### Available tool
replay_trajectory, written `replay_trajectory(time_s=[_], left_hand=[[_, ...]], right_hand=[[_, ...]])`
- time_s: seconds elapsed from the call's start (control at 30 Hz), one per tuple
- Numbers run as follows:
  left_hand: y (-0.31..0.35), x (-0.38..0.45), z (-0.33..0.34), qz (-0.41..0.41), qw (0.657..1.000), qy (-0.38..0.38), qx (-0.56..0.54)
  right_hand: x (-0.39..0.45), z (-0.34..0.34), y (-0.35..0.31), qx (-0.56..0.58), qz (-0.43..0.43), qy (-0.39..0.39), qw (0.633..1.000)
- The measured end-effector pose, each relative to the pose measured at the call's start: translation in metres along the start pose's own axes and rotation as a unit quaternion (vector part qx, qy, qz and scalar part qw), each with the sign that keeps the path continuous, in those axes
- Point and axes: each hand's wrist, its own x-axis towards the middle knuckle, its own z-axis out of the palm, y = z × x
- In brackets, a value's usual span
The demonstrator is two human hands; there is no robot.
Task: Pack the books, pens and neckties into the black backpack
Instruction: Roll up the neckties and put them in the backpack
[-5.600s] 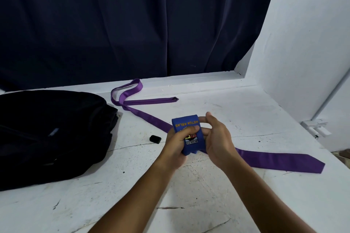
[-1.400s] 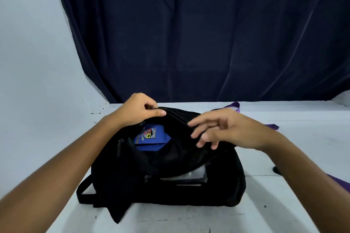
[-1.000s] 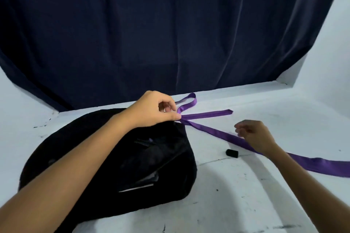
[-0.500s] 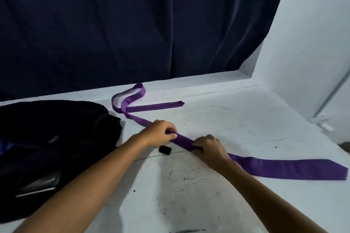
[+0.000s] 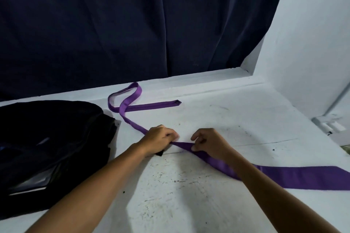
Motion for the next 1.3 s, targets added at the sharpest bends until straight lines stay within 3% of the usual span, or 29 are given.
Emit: replay_trajectory(time_s=[0.13,0.3,0.4,0.5,0.57,0.67,0.8,0.87,1.0,1.2,1.23,1.3], left_hand=[[0.029,0.002,-0.014,-0.059,0.981,-0.084,-0.163],[0.067,-0.003,-0.044,-0.028,0.945,-0.231,-0.230],[0.094,-0.005,-0.052,-0.055,0.915,-0.203,-0.344],[0.120,0.002,-0.062,-0.089,0.858,-0.140,-0.486],[0.134,0.006,-0.071,-0.100,0.820,-0.088,-0.557],[0.149,0.011,-0.082,-0.106,0.755,-0.028,-0.646],[0.166,0.017,-0.094,-0.114,0.666,-0.006,-0.738],[0.170,0.021,-0.100,-0.117,0.638,0.016,-0.761],[0.151,0.036,-0.119,-0.133,0.646,0.089,-0.747],[0.081,0.049,-0.129,-0.231,0.656,0.186,-0.694],[0.075,0.044,-0.125,-0.253,0.686,0.169,-0.661],[0.072,0.034,-0.115,-0.279,0.816,0.118,-0.492]], right_hand=[[-0.005,-0.038,-0.011,0.139,-0.022,0.014,0.990],[-0.012,-0.085,-0.021,0.208,-0.040,0.074,0.975],[-0.011,-0.097,-0.022,0.163,-0.049,0.145,0.975],[-0.017,-0.084,-0.037,0.122,-0.078,0.279,0.949],[-0.029,-0.067,-0.051,0.129,-0.093,0.312,0.937],[-0.043,-0.038,-0.063,0.226,-0.080,0.242,0.940],[-0.044,0.000,-0.061,0.295,-0.069,0.079,0.950],[-0.043,0.010,-0.064,0.341,-0.086,-0.003,0.936],[-0.048,0.008,-0.067,0.418,-0.123,-0.112,0.893],[-0.070,-0.045,-0.065,0.462,-0.143,-0.188,0.855],[-0.073,-0.054,-0.066,0.477,-0.136,-0.192,0.847],[-0.079,-0.069,-0.072,0.515,-0.111,-0.204,0.825]])
